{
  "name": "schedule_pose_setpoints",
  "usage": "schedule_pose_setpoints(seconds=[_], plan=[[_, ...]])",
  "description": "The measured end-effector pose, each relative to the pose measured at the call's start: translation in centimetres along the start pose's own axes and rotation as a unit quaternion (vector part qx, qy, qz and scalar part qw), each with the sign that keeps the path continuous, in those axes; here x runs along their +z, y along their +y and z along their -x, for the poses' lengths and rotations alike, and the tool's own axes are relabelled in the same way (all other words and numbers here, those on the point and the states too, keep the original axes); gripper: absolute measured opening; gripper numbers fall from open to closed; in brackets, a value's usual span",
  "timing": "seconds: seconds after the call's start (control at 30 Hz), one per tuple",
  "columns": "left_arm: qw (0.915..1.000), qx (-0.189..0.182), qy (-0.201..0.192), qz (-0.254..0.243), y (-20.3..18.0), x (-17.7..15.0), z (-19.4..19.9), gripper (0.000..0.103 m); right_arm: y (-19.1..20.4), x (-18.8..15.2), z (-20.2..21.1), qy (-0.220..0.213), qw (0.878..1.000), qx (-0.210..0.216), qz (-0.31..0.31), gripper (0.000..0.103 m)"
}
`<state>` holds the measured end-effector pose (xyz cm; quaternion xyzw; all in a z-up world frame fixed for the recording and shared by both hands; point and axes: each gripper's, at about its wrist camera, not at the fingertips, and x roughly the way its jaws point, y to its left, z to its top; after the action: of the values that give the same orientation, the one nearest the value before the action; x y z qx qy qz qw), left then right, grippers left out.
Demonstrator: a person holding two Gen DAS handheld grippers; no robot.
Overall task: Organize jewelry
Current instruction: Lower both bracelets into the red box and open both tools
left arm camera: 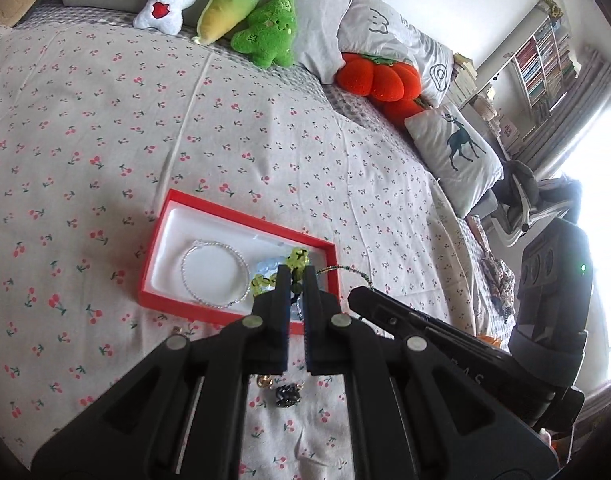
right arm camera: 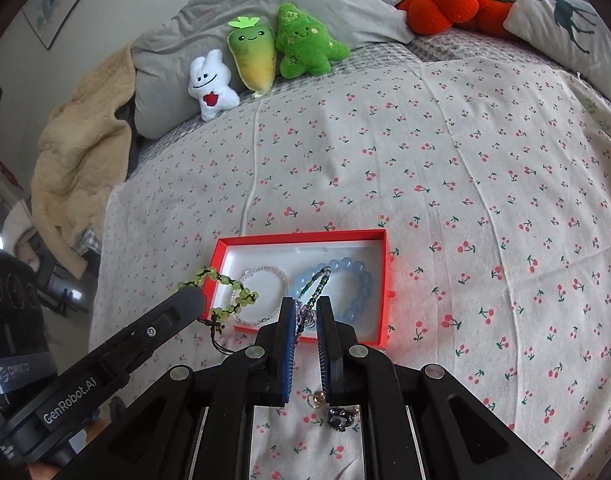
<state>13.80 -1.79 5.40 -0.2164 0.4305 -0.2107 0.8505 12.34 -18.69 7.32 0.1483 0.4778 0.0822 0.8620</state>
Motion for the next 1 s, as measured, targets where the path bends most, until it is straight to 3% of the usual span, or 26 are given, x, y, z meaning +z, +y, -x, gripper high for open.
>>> schedule_pose_setpoints(seconds=[0.13,0.47,0.67,0.77,0.83,0.97,1.0], plan=[[0.9999,0.009,-0.005,0.000,0.9,0.2,-2.0,0.006,-0.9,0.3,-0.8,0.001,1.000,0.003,-0.008,0.010],[0.9931,0.115,-0.004,-0.025,3.1,-0.3,-3.9,0.006,-0.1,0.4,-2.1,0.004,1.000,0.019,0.003,0.010],[0.9910,0.133,0.001,-0.013,4.1,-0.2,-3.5,0.008,1.6,0.7,-2.2,-0.008,0.998,0.051,0.020,0.010],[0.9895,0.143,0.001,-0.020,3.9,-0.3,-3.0,0.017,1.6,0.8,-2.6,-0.008,0.999,0.038,0.021,0.010],[0.9888,0.147,0.001,-0.027,3.8,-0.3,-2.7,0.029,1.3,0.8,-2.8,0.000,0.999,0.036,0.016,0.011],[0.9877,0.152,0.004,-0.039,3.5,-0.4,-2.0,0.038,0.6,0.7,-2.7,0.009,1.000,0.017,0.013,0.012],[0.9875,0.152,0.006,-0.041,3.3,-0.5,-1.8,0.045,0.5,0.6,-2.5,0.010,1.000,0.014,0.013,0.014]])
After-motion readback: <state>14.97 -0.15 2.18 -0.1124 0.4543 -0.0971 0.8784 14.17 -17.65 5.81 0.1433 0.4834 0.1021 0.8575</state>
